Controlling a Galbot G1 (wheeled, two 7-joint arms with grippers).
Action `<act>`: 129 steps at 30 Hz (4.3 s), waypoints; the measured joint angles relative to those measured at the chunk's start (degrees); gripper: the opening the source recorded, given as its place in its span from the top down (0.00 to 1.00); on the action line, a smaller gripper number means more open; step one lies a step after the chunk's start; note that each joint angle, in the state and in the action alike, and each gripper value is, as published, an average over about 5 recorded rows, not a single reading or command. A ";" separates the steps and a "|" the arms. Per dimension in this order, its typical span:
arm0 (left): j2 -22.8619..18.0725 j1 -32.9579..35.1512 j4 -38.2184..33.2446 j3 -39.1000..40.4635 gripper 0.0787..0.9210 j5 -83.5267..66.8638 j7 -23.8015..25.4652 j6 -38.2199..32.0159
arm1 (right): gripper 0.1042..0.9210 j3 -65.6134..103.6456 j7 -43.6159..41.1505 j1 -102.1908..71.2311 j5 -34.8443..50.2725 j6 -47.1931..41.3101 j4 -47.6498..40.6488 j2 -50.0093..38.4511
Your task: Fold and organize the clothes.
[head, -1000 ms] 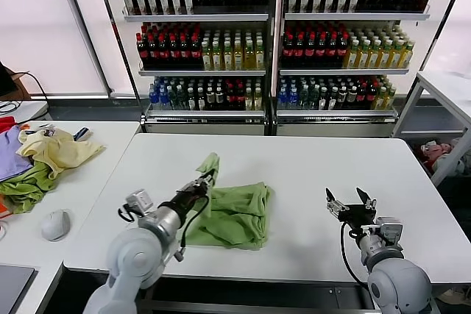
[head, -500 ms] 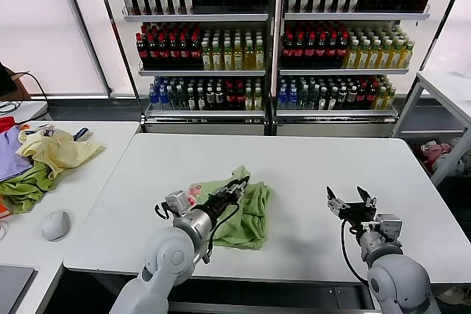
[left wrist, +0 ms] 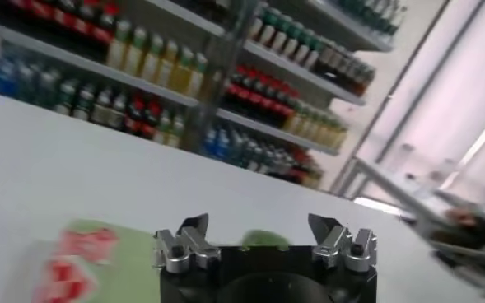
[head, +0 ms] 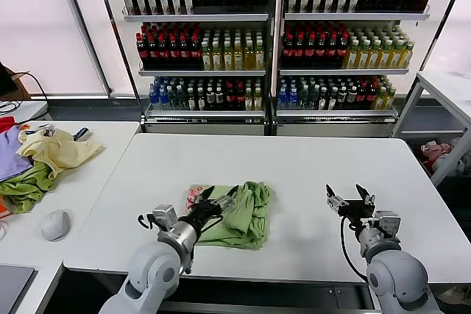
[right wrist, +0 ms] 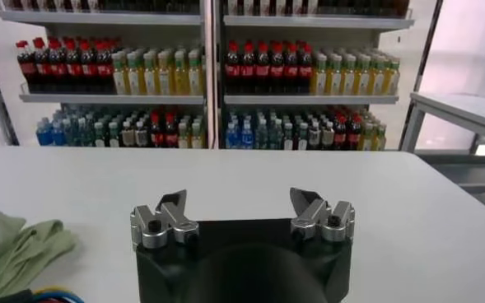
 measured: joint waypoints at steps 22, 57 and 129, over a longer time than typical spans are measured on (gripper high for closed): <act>0.94 1.89 7.98 -0.54 0.19 13.56 -3.28 0.27 | 0.12 0.63 0.17 -0.65 0.00 -0.18 0.99 0.09; 5.69 1.61 2.64 -17.31 0.96 -18.95 -5.63 4.00 | 0.12 0.76 0.46 -0.17 0.79 -0.11 1.32 0.11; 0.20 6.91 -4.89 -1.85 0.12 17.64 -6.26 -10.30 | 0.12 -21.77 6.33 9.89 -6.78 3.45 -10.56 13.93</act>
